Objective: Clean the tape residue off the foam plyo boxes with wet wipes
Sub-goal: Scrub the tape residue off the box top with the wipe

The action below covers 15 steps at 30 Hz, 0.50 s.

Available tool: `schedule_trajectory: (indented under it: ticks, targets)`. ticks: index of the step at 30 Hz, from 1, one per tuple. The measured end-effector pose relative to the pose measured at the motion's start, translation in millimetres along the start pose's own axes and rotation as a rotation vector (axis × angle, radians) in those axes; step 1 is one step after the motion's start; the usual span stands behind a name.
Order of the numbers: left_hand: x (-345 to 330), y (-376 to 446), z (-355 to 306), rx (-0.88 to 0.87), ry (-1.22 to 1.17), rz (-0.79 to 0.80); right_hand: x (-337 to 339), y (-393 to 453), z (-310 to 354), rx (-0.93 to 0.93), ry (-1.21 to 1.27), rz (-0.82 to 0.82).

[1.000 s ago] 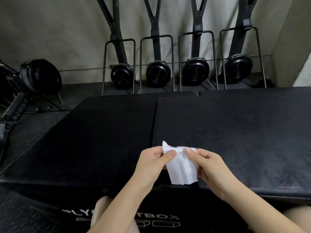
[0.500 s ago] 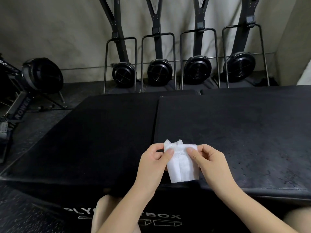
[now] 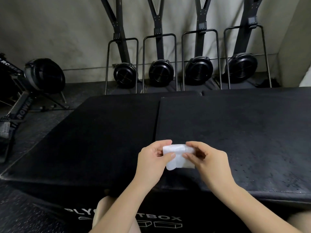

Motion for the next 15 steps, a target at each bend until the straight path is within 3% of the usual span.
schedule_trajectory:
  ticks: [9,15]
  targets:
    - [1.1,7.1,-16.3,-0.135,0.183,-0.032,5.0,11.7,22.0,0.158,-0.063,0.024]
    - [-5.1,5.9,-10.4,-0.086,0.100,0.000,-4.8,12.5,9.2,-0.005,0.102,0.123]
Point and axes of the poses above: each hand's wrist, its own y-axis towards the middle knuckle, its own x-axis out of the back of the hand, z = x × y, the point moved 10 cm from there along y, towards the middle knuckle, and after that the axes turned 2 degrees about -y, right-handed, at the moved point
